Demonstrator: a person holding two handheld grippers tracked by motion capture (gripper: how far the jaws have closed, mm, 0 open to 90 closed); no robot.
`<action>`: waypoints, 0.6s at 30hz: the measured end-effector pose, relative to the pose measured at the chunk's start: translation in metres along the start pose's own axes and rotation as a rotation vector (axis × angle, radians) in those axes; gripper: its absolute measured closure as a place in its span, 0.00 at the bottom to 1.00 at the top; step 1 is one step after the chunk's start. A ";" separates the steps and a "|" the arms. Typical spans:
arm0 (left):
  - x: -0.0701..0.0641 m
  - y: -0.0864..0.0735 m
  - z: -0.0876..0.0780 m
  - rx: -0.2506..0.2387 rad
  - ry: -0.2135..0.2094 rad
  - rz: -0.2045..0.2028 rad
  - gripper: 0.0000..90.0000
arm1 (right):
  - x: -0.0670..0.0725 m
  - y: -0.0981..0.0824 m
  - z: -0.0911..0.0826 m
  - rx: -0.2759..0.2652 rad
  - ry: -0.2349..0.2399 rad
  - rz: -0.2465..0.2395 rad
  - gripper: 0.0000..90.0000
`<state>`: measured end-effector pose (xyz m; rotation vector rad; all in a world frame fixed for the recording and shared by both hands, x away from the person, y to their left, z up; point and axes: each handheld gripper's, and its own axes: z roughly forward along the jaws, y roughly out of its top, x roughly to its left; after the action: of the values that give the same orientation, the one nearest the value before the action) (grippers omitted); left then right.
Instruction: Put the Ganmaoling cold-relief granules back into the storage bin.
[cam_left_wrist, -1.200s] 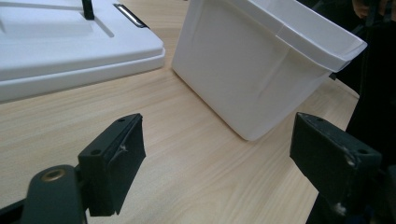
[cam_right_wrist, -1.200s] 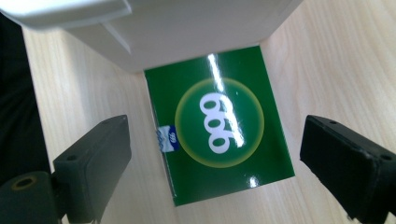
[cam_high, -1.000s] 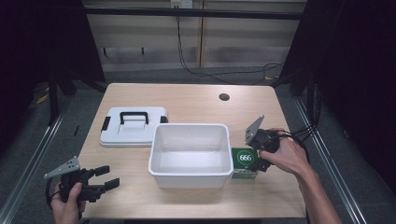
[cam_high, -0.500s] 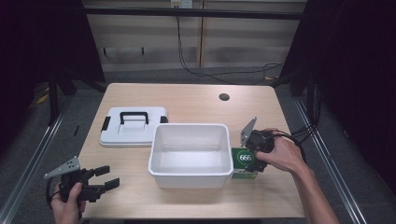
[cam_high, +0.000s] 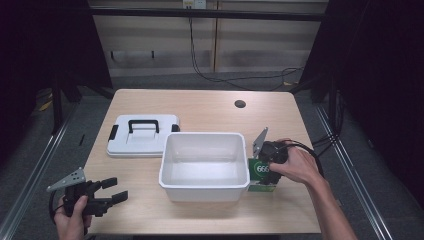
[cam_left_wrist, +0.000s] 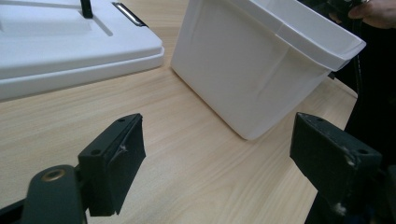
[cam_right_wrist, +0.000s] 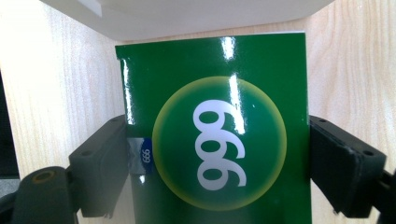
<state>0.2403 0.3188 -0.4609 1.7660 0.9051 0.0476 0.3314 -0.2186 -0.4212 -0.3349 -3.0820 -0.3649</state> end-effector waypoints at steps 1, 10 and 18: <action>0.000 0.000 0.000 0.000 0.000 0.000 0.20 | 0.000 0.000 0.000 0.000 0.001 0.005 0.16; 0.000 0.000 0.000 -0.001 -0.001 0.000 0.20 | 0.000 -0.002 -0.002 0.008 0.009 0.027 0.17; 0.000 0.000 0.000 0.000 -0.002 0.001 0.20 | 0.000 -0.004 -0.009 0.010 0.012 0.043 0.17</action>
<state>0.2402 0.3189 -0.4607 1.7662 0.9025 0.0471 0.3301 -0.2248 -0.4130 -0.3966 -3.0582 -0.3486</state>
